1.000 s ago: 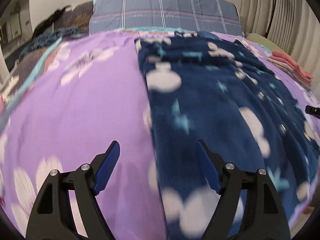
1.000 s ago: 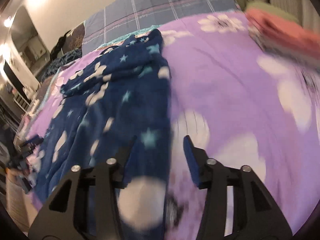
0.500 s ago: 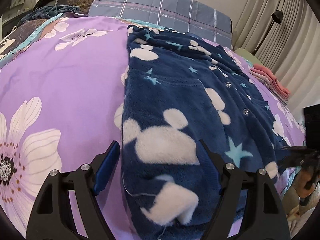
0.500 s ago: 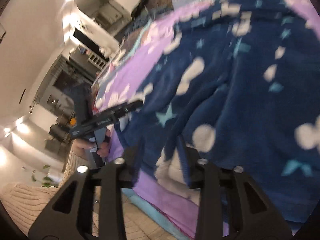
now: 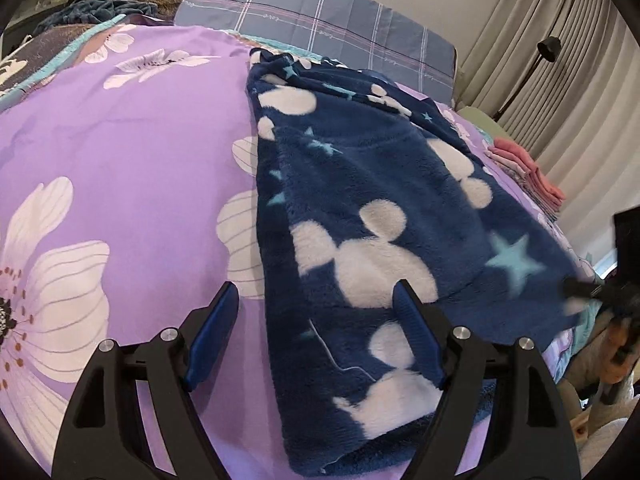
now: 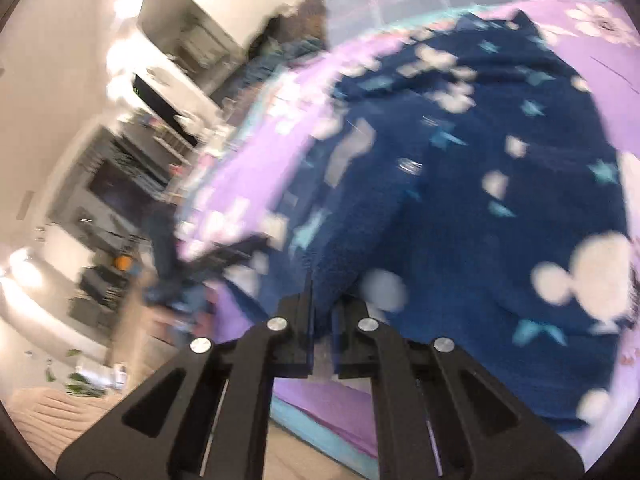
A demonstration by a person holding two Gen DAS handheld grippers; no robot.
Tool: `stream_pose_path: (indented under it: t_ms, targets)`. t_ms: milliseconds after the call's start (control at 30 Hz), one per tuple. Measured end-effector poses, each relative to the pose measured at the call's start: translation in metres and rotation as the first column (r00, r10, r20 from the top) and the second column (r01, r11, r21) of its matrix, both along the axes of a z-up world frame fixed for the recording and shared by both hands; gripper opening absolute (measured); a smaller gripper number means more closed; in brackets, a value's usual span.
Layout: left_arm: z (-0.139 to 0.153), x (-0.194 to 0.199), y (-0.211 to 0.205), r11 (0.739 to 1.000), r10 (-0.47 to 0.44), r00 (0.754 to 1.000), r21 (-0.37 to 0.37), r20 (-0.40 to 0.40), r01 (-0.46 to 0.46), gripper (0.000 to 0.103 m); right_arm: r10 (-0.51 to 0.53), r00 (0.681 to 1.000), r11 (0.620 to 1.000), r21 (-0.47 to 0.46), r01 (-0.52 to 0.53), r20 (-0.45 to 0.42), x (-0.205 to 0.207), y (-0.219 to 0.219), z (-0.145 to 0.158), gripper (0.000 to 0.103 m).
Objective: Fold small clothes
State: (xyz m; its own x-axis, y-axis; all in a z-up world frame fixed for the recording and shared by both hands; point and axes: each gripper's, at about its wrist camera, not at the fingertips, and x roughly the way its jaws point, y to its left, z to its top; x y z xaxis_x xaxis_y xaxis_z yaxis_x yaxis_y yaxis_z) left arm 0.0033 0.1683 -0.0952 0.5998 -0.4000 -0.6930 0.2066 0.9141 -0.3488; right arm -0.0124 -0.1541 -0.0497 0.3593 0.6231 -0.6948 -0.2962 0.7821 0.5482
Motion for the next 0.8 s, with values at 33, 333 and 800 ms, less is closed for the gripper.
stream_pose_path:
  t_ms: [33,333,800]
  targets:
    - [-0.001,0.001,-0.001,1.000,-0.002,1.000,-0.002,-0.002,0.002,0.080,-0.008,0.998,1.000,-0.021,0.006,-0.062,0.002,0.000,-0.017,0.020]
    - [-0.001,-0.007,-0.009,0.997,-0.080,0.996,0.021,-0.025,0.081,0.037,-0.322,0.930,0.938,-0.075,0.339,0.180,-0.038,-0.092,0.024,0.060]
    - [-0.006,-0.008,0.003,0.998,-0.040,0.995,-0.060,-0.088,0.034,0.046,-0.450,0.888,0.884,0.094,0.458,-0.099,-0.052,-0.158,-0.038,0.053]
